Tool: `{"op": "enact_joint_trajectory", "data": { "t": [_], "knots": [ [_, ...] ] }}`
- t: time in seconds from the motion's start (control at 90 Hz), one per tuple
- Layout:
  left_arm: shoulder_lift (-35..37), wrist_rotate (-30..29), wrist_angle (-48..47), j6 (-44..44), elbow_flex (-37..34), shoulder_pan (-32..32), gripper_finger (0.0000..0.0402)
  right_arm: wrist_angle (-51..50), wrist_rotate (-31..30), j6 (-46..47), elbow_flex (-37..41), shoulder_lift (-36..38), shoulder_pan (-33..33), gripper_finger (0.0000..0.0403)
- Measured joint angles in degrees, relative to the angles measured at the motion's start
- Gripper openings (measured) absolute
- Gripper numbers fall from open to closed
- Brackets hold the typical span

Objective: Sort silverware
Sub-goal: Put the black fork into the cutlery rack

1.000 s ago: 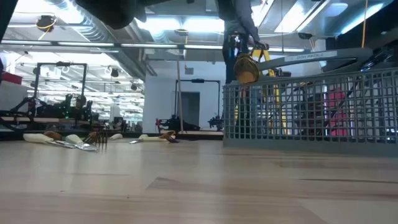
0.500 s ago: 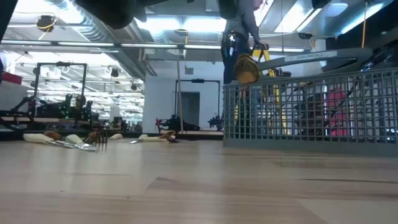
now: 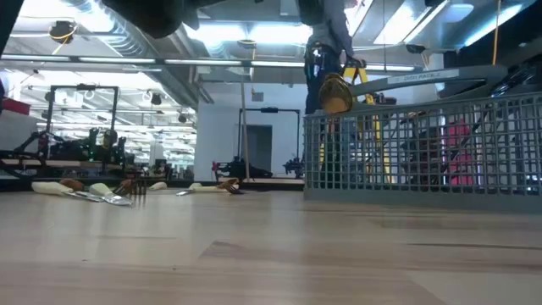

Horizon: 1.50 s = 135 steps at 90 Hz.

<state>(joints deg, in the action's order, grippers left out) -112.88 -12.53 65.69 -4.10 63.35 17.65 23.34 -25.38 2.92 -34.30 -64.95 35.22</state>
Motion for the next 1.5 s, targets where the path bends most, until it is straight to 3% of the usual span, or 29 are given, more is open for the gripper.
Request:
{"op": "enact_joint_trajectory", "data": {
  "t": [1.5],
  "knots": [
    [-0.02,1.22,0.94,0.74,-0.02,-0.87,0.0,-5.21,-2.69,3.48,-0.04,-3.17,-0.02,0.0]
  ]
}}
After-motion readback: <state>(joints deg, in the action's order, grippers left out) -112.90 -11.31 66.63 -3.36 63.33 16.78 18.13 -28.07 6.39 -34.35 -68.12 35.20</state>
